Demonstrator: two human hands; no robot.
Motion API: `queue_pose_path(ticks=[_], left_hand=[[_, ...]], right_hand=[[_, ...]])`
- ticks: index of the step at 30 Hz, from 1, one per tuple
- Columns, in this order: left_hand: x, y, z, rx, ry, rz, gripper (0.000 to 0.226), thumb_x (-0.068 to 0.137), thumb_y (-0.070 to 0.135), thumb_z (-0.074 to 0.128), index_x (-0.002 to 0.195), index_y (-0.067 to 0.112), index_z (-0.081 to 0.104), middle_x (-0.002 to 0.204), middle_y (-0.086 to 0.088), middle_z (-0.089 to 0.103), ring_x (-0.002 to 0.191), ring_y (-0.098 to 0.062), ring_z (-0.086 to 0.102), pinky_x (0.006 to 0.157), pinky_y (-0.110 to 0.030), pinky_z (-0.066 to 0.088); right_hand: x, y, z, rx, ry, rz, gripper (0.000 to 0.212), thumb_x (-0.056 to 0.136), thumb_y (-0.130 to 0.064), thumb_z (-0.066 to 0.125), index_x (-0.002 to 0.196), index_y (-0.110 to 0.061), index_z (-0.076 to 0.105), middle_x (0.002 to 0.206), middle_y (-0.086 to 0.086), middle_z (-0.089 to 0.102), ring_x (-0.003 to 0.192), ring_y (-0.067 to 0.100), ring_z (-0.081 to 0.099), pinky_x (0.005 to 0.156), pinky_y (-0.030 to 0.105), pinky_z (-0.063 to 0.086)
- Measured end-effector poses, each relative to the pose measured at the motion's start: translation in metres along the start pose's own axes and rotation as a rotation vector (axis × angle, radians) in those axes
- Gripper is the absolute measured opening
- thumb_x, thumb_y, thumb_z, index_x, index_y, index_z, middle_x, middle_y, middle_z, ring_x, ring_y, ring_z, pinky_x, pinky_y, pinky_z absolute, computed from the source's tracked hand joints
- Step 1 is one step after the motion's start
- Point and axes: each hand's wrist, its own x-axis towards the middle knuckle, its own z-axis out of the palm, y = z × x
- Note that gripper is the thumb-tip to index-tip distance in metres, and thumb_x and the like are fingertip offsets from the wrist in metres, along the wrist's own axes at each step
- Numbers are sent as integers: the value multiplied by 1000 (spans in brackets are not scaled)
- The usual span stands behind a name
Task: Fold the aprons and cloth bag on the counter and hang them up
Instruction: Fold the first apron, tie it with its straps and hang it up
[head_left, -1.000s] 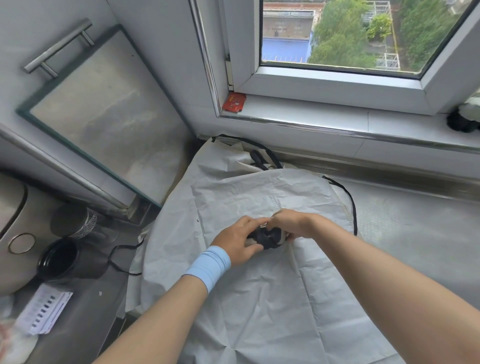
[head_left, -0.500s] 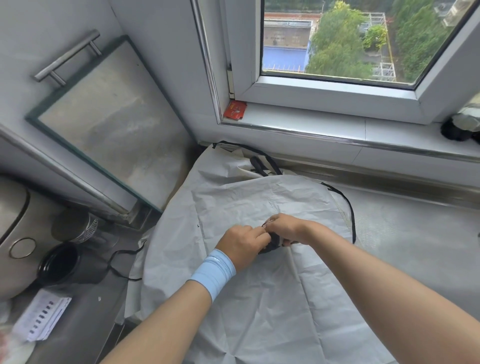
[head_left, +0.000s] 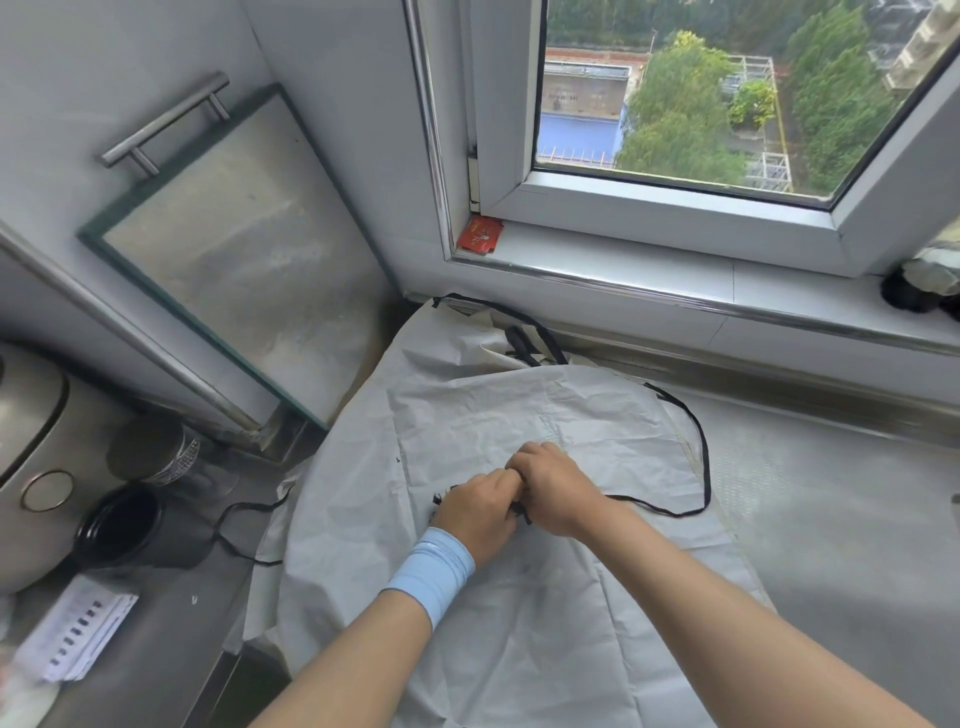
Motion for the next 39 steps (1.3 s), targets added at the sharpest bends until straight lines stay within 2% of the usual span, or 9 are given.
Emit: queue_pose_path(ticks=[7,13,19,23,26,29,31,34,39], left_hand=[[-10,-1,13,340,40,-10,20,73,10,62,85,19,49,71,0,51,60,-20,52,43,-30,39],[-3,-16,12,307,151,199,8,80,9,57,83,17,59,86,-2,58,78,-24,52,68,-34,41],[0,-24,11,182,69,70,8,79,14,44,84,18,39,63,0,52,52,-19,52,40,-29,42],[-2,-21,12,214,106,41,7,79,18,44,84,19,40,62,2,53,49,-16,51,39,-28,44],[-1,-17,10,218,41,-38,13,81,24,39,90,18,45,80,0,56,51,-13,54,40,-26,47],[0,-16,7,171,10,-134,20,79,28,39,81,18,56,78,2,56,54,-14,56,39,-25,45],[-1,-17,6,127,-21,-172,22,83,28,42,78,18,61,77,2,57,60,-17,59,45,-27,49],[6,-17,-2,28,-137,-226,18,92,27,50,96,18,64,98,1,61,81,-22,61,67,-35,51],[14,-22,-8,45,-183,-175,22,97,29,47,110,22,63,111,5,60,90,-23,62,74,-31,46]], right_hand=[[-4,2,4,-89,124,32,29,83,-18,64,112,-19,64,109,-1,57,97,25,50,72,31,37],[-8,8,2,141,76,239,21,82,-22,60,103,-21,64,107,-3,59,96,23,60,77,36,50],[3,-12,5,-95,124,49,13,84,-12,58,94,-16,66,100,0,57,90,26,53,65,38,47],[-5,-9,17,-62,207,23,10,79,-5,62,80,-15,62,91,-1,56,78,24,51,55,34,39],[-8,-4,19,-15,203,-18,22,80,-2,61,94,-18,68,95,-4,57,82,20,50,62,30,43],[-7,-3,16,-4,206,-59,28,80,-2,56,98,-18,71,97,-4,60,83,20,50,66,29,43],[-10,-5,15,22,212,-75,26,77,-13,49,93,-17,70,96,-5,61,81,19,50,70,31,46],[-15,-4,13,59,227,-69,25,76,-36,51,84,-19,67,94,-10,62,79,14,49,73,26,45],[-10,-1,20,23,251,-52,16,78,-34,67,86,-21,68,89,-9,67,74,16,54,72,31,48]])
